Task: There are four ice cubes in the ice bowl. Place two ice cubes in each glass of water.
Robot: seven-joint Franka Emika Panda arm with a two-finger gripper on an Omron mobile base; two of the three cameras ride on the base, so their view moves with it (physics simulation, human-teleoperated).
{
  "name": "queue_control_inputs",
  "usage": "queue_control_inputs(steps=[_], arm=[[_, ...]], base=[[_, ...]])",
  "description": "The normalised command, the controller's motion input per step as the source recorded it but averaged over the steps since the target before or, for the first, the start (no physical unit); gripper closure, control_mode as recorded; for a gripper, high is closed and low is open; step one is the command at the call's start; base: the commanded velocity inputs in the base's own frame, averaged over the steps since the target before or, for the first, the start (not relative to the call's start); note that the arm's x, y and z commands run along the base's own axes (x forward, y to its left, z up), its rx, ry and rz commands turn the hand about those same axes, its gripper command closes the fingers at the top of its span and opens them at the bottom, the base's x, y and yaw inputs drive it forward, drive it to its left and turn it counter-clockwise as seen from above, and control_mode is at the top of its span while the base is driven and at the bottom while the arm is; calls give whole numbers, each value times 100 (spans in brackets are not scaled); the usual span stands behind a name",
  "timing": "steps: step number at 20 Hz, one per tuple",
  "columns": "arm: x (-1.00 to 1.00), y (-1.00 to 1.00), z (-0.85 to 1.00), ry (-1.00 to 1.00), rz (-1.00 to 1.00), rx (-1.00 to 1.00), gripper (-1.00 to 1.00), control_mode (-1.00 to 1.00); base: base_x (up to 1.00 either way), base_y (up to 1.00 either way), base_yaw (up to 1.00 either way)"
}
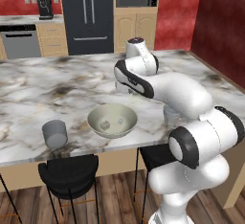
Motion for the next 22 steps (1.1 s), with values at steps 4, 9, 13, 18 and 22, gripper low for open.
queue_control_inputs(steps=[4,9,13,18,22], arm=[[5,-100,1,6,-47,0,100,-100],[0,-100,-28,2,-45,4,100,-100],[-3,-100,-62,0,-47,3,100,-100],[0,-91,-47,0,-38,5,100,-100],[21,-35,-19,5,-3,11,100,-100]], base=[[0,0,0],[0,0,0],[0,0,0],[0,0,0],[0,0,0]])
